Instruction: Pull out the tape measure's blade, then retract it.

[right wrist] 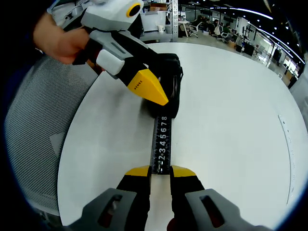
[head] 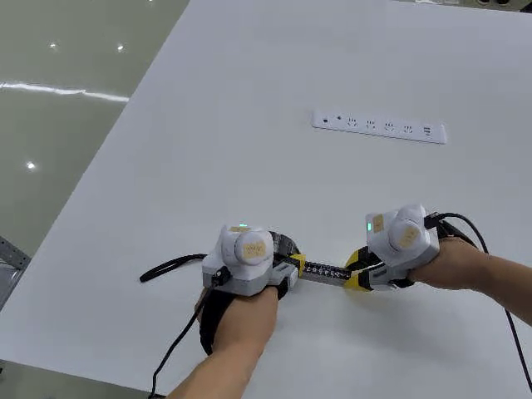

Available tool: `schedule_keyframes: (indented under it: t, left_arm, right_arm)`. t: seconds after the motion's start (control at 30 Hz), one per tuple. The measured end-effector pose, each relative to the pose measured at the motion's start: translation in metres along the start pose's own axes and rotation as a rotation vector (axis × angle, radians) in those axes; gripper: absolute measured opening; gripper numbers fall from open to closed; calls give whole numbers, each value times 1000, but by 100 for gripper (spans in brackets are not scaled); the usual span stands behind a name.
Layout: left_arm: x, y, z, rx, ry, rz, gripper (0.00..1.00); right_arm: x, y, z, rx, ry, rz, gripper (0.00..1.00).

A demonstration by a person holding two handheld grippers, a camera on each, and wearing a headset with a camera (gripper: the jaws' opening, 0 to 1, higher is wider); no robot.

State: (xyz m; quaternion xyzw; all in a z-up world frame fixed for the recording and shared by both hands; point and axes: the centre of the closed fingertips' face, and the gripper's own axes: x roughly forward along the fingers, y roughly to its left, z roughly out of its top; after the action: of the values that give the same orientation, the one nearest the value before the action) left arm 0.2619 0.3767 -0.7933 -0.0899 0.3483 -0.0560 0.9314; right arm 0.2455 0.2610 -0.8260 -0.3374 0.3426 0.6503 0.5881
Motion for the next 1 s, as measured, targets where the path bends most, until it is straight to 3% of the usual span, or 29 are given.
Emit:
schedule_keyframes:
  t: [1.0]
  left_arm:
    - [0, 0, 1, -1, 2, -11, 58]
  right_arm:
    - [25, -3, 42, -7, -45, -18, 12]
